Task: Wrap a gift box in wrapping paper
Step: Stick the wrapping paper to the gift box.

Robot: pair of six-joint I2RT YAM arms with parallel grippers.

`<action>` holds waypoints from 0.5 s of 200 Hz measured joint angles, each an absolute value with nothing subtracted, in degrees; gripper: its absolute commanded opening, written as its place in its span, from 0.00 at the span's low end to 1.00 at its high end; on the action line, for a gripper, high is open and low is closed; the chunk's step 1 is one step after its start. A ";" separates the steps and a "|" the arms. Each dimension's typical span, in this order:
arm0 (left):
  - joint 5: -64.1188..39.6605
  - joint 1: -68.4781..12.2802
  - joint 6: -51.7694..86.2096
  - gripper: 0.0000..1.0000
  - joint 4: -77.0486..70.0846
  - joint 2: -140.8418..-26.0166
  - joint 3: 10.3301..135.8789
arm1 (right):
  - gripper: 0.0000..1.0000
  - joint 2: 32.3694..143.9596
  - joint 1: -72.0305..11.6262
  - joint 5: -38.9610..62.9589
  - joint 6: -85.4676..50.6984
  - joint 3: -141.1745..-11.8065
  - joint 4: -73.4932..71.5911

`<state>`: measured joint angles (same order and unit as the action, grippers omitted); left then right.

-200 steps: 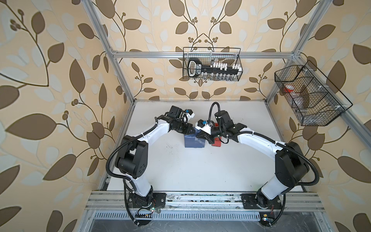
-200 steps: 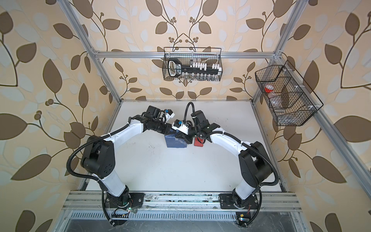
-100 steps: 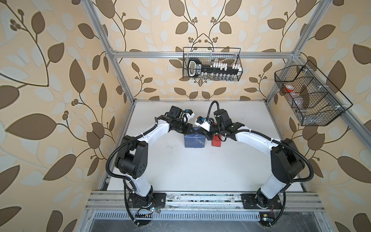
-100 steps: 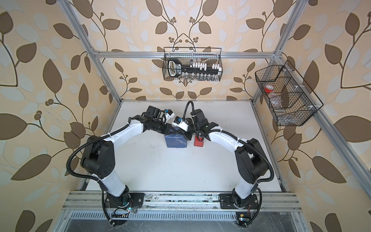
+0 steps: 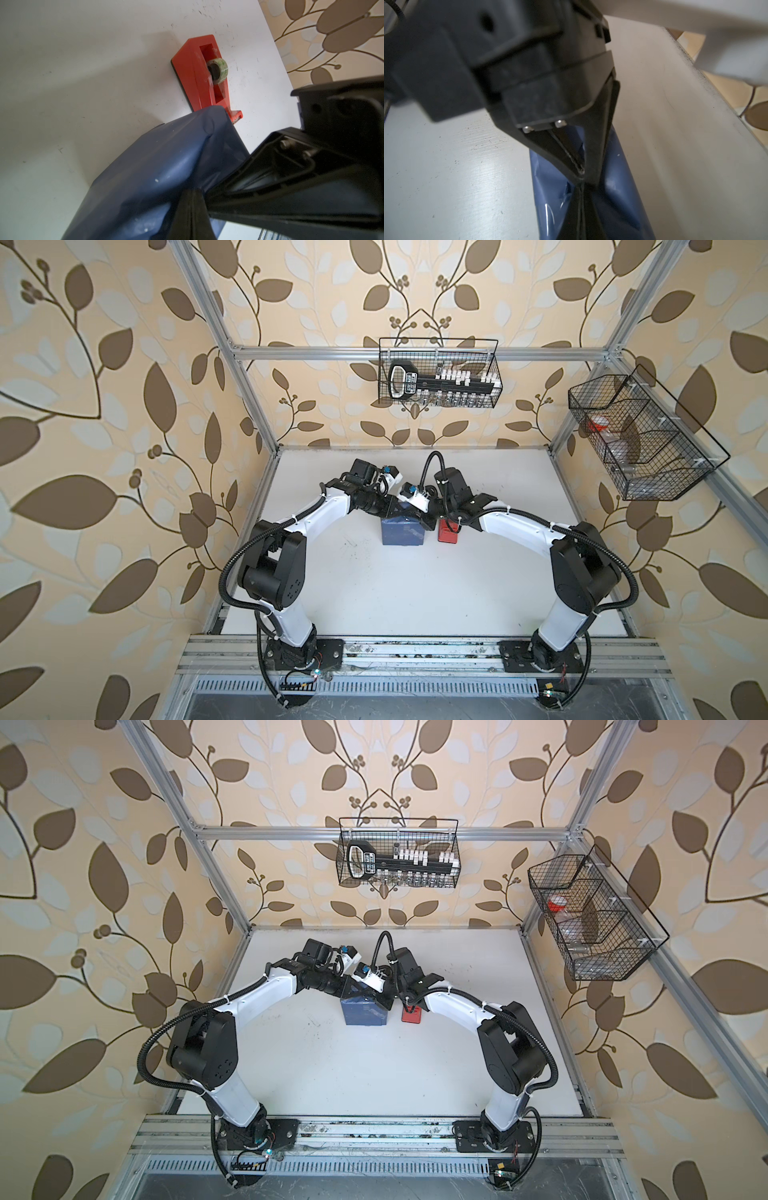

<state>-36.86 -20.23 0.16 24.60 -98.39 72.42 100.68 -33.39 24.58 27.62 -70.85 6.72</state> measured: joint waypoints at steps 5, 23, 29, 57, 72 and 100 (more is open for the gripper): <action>-36.84 -20.21 0.16 0.00 24.49 -98.39 72.42 | 0.00 100.68 -33.39 24.40 27.57 -70.83 6.48; -36.82 -20.21 0.19 0.00 23.90 -98.39 72.31 | 0.00 100.68 -33.39 23.75 27.38 -70.83 5.96; -36.82 -20.21 0.19 0.00 23.79 -98.37 72.25 | 0.00 100.68 -33.39 23.55 27.33 -70.83 5.96; -36.82 -20.21 0.19 0.00 23.68 -98.28 72.07 | 0.00 100.36 -33.39 23.55 27.24 -70.83 6.33; -36.86 -20.21 0.21 0.00 23.81 -98.17 71.99 | 0.00 98.96 -33.43 23.59 27.33 -70.30 6.66; -36.80 -20.23 0.23 0.00 23.59 -98.10 71.94 | 0.00 94.59 -34.15 24.23 27.73 -68.75 7.68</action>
<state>-36.80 -20.23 0.23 23.59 -98.10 71.94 94.59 -34.15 24.23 27.73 -68.75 7.68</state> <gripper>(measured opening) 0.045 0.047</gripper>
